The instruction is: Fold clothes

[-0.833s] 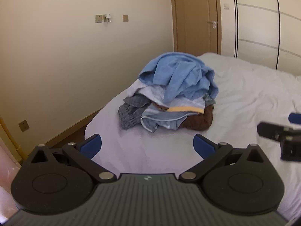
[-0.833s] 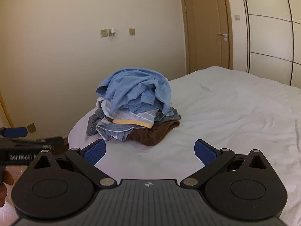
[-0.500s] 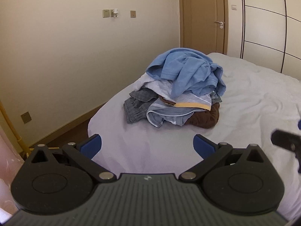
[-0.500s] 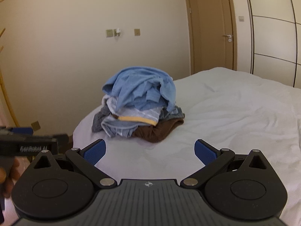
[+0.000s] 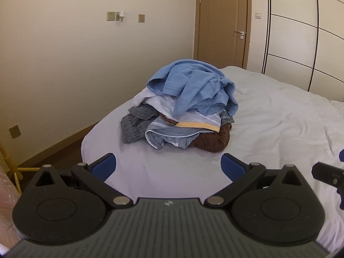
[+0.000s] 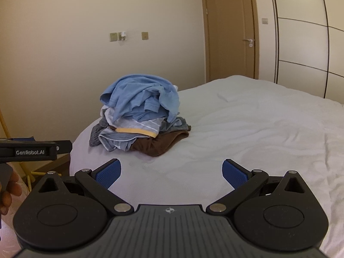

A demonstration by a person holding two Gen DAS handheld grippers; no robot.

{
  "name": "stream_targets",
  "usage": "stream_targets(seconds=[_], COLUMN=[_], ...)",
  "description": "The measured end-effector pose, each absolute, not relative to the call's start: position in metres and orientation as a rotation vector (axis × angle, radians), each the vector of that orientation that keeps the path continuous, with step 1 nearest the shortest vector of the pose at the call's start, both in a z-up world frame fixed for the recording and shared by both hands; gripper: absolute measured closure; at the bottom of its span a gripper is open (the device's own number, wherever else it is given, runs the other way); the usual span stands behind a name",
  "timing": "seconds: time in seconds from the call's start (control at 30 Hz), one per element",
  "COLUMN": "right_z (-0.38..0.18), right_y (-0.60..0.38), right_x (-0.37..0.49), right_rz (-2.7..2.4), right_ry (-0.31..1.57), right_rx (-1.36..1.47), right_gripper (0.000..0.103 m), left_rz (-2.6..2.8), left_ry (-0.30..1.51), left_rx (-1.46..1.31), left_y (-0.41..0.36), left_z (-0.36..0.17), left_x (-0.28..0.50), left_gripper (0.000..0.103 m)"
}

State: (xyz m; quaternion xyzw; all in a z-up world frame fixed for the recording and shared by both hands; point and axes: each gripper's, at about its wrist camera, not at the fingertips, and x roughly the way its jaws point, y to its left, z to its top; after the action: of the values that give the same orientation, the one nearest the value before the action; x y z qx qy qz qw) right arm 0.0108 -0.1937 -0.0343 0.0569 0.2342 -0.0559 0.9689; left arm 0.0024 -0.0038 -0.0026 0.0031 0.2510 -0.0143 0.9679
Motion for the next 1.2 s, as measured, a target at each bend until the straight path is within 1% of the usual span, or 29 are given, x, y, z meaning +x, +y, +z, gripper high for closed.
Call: stream_targets(seconds=[0.23, 0.73, 0.87, 0.97, 1.2], right_z=[-0.035, -0.047, -0.049, -0.049, -0.051], right_y=[-0.184, -0.165, -0.163, -0.163, -0.168], right_x=[0.027, 0.078, 0.086, 0.088, 0.092], right_rz=[-0.133, -0.094, -0.082, -0.090, -0.110], right_ry=[0.477, 0.533, 0.549, 0.561, 0.590], right_rx=[0.124, 0.074, 0.077, 0.076, 0.078], right_gripper=[0.000, 0.000, 0.000, 0.000, 0.000], left_rz=[-0.061, -0.002, -0.001, -0.014, -0.026], left_ry=[0.515, 0.512, 0.485, 0.493, 0.533], left_rx=[0.054, 0.044, 0.059, 0.032, 0.063], left_y=[0.003, 0.034, 0.035, 0.037, 0.027], left_z=[-0.008, -0.030, -0.033, -0.034, -0.038], left_x=[0.010, 0.029, 0.029, 0.031, 0.032], left_gripper=[0.001, 0.001, 0.001, 0.001, 0.001])
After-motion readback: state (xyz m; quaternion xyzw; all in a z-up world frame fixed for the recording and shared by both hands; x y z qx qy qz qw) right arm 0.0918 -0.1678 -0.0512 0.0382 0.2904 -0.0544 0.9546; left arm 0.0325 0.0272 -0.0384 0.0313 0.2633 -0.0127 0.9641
